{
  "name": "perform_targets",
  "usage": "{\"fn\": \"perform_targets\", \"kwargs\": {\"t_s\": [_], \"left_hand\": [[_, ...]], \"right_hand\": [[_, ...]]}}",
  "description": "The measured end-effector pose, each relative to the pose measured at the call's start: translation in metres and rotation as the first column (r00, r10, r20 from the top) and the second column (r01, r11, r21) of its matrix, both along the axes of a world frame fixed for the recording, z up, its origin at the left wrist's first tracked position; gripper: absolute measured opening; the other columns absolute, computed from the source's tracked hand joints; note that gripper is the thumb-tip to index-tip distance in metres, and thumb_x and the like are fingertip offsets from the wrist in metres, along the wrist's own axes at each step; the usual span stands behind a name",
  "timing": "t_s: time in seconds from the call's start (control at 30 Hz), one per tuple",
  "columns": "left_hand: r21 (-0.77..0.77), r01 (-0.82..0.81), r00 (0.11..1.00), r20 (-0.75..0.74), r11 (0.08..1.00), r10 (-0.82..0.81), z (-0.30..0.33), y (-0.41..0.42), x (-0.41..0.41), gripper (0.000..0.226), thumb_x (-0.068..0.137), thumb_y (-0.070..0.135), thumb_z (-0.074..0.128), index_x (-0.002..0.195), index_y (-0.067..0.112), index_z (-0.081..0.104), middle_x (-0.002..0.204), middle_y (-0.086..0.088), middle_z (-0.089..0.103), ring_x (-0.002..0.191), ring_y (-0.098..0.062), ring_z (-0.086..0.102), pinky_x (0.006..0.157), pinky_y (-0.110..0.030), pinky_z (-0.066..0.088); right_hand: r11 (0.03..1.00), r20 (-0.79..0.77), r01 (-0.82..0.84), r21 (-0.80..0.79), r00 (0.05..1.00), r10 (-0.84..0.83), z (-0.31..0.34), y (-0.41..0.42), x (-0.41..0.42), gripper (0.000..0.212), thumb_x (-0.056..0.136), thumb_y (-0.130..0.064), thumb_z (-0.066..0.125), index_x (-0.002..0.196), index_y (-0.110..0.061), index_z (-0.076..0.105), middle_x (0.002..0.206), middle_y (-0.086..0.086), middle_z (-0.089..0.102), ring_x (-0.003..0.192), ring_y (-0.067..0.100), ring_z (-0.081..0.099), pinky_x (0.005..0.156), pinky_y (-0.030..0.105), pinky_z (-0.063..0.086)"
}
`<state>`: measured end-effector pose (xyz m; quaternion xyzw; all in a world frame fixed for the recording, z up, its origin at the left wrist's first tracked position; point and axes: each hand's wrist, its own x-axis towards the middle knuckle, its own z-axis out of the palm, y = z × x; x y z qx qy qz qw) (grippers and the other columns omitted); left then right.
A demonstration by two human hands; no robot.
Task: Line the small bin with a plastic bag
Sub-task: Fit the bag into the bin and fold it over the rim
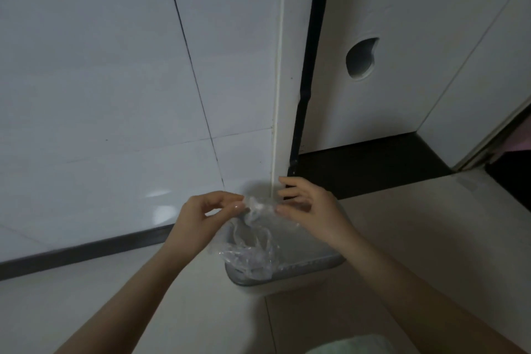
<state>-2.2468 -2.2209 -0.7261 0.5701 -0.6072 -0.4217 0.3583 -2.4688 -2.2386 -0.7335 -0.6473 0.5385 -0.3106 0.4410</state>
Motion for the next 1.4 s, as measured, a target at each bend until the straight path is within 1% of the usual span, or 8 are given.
{"fn": "perform_targets", "kwargs": {"t_s": [0.23, 0.33, 0.5, 0.73, 0.87, 0.97, 1.1, 1.4], "left_hand": [[0.003, 0.154, 0.956, 0.253, 0.988, -0.150, -0.013, 0.030, 0.017, 0.061, 0.049, 0.039, 0.087, 0.105, 0.041, 0.065, 0.108, 0.028, 0.064, 0.103, 0.014, 0.054, 0.089, -0.006, 0.041], [-0.132, 0.128, 0.940, 0.333, 0.983, -0.077, -0.017, 0.035, 0.013, 0.043, 0.056, 0.030, 0.087, 0.091, 0.046, 0.067, 0.097, 0.032, 0.060, 0.096, 0.019, 0.051, 0.080, 0.003, 0.036], [-0.130, -0.095, 0.977, 0.181, 0.987, 0.118, -0.020, 0.031, 0.025, 0.005, 0.073, 0.019, 0.075, 0.069, 0.019, 0.072, 0.082, 0.010, 0.073, 0.092, 0.015, 0.057, 0.078, 0.002, 0.038], [-0.080, -0.365, 0.930, 0.008, 0.927, 0.367, -0.037, 0.028, 0.029, 0.010, 0.077, 0.010, 0.071, 0.077, 0.008, 0.061, 0.073, -0.010, 0.069, 0.070, -0.020, 0.065, 0.067, -0.029, 0.049], [-0.052, -0.448, 0.894, 0.002, 0.893, 0.448, -0.050, 0.022, 0.016, 0.012, 0.079, 0.013, 0.071, 0.074, 0.008, 0.060, 0.074, -0.008, 0.068, 0.072, -0.023, 0.064, 0.066, -0.031, 0.049], [-0.066, -0.415, 0.903, 0.095, 0.907, 0.420, -0.058, 0.018, 0.001, 0.012, 0.080, 0.017, 0.069, 0.074, 0.014, 0.060, 0.073, -0.002, 0.067, 0.071, -0.017, 0.065, 0.068, -0.038, 0.055], [-0.097, -0.258, 0.905, 0.325, 0.961, 0.276, -0.062, 0.017, -0.007, 0.012, 0.080, 0.027, 0.069, 0.077, 0.023, 0.059, 0.074, 0.006, 0.066, 0.069, -0.008, 0.063, 0.063, -0.032, 0.055], [-0.087, -0.187, 0.958, 0.202, 0.978, 0.202, -0.041, 0.006, 0.015, 0.012, 0.077, 0.021, 0.072, 0.085, 0.022, 0.063, 0.070, 0.006, 0.068, 0.066, 0.000, 0.064, 0.056, -0.006, 0.045]], "right_hand": [[0.986, -0.072, -0.163, 0.016, 0.984, 0.164, 0.014, 0.014, -0.009, 0.077, 0.066, -0.039, 0.079, 0.133, -0.039, 0.042, 0.126, -0.017, 0.055, 0.114, -0.004, 0.050, 0.090, 0.007, 0.038], [0.967, -0.181, -0.248, -0.054, 0.955, 0.235, 0.013, 0.017, 0.002, 0.073, 0.066, -0.033, 0.081, 0.132, -0.033, 0.047, 0.120, -0.016, 0.058, 0.111, -0.004, 0.051, 0.086, 0.001, 0.037], [0.959, -0.371, -0.157, -0.235, 0.927, 0.061, 0.014, 0.011, -0.006, 0.022, 0.083, -0.017, 0.067, 0.105, -0.014, 0.065, 0.094, 0.006, 0.070, 0.086, 0.016, 0.065, 0.076, 0.029, 0.053], [0.974, -0.476, 0.001, -0.225, 0.873, -0.111, -0.006, 0.001, -0.086, 0.016, 0.075, -0.013, 0.071, 0.087, -0.020, 0.064, 0.071, 0.001, 0.066, 0.065, 0.014, 0.061, 0.061, 0.026, 0.049], [0.964, -0.619, 0.013, -0.267, 0.764, -0.181, -0.027, -0.001, -0.116, 0.017, 0.076, -0.021, 0.072, 0.077, -0.026, 0.056, 0.057, -0.014, 0.050, 0.054, -0.005, 0.048, 0.065, 0.001, 0.040], [0.973, -0.664, 0.093, -0.211, 0.717, -0.212, -0.036, 0.000, -0.135, 0.013, 0.079, -0.019, 0.069, 0.088, -0.022, 0.059, 0.068, -0.007, 0.061, 0.056, 0.002, 0.046, 0.052, 0.014, 0.038], [0.996, -0.735, 0.077, 0.048, 0.678, -0.017, -0.037, 0.009, -0.144, 0.036, 0.081, -0.023, 0.069, 0.114, -0.015, 0.057, 0.106, 0.007, 0.067, 0.085, 0.015, 0.059, 0.076, 0.022, 0.040], [0.955, -0.491, -0.096, 0.281, 0.840, 0.229, 0.063, -0.019, -0.121, 0.105, 0.041, -0.070, 0.071, 0.135, -0.040, 0.033, 0.115, -0.013, 0.048, 0.097, 0.000, 0.051, 0.069, 0.012, 0.039]]}}
